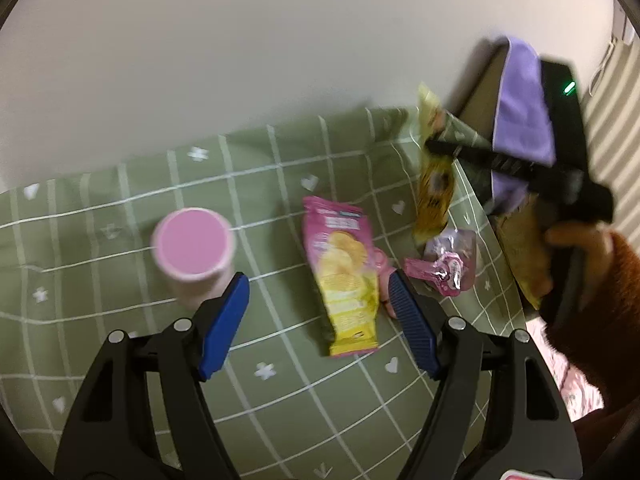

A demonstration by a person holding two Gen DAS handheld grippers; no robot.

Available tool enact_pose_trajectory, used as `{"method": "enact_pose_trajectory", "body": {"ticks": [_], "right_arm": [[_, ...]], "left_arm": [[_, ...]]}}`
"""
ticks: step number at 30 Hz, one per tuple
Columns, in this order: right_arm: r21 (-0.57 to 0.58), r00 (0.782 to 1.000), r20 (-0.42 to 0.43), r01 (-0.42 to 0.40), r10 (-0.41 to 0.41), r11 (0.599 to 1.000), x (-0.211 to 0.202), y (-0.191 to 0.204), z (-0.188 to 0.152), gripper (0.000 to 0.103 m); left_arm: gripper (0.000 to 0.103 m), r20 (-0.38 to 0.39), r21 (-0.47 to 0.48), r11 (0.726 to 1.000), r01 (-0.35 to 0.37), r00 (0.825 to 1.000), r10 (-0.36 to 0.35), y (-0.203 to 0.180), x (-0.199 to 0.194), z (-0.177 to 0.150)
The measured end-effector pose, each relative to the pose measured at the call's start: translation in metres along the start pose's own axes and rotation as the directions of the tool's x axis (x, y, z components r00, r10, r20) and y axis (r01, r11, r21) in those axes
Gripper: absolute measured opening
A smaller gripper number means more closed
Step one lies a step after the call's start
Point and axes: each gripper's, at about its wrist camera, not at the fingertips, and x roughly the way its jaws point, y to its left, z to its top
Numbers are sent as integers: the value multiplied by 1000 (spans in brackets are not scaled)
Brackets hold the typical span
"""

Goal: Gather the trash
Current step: 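Grasp the pink-yellow chip bag with the left tool while the right tool grasps the yellow snack bar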

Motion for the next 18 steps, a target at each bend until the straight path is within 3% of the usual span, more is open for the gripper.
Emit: {"method": "enact_pose_trajectory", "body": {"ticks": [6, 14, 18], "right_arm": [[30, 997, 48, 51, -52, 998, -43, -26, 6, 16], [61, 990, 73, 117, -121, 991, -73, -41, 1, 16], [77, 988, 76, 131, -137, 988, -81, -45, -1, 16]], "left_arm": [[69, -129, -21, 999, 38, 991, -40, -6, 44, 2], [68, -160, 2, 1000, -25, 987, 25, -5, 68, 14], [49, -208, -40, 998, -43, 978, 34, 2, 79, 16]]}}
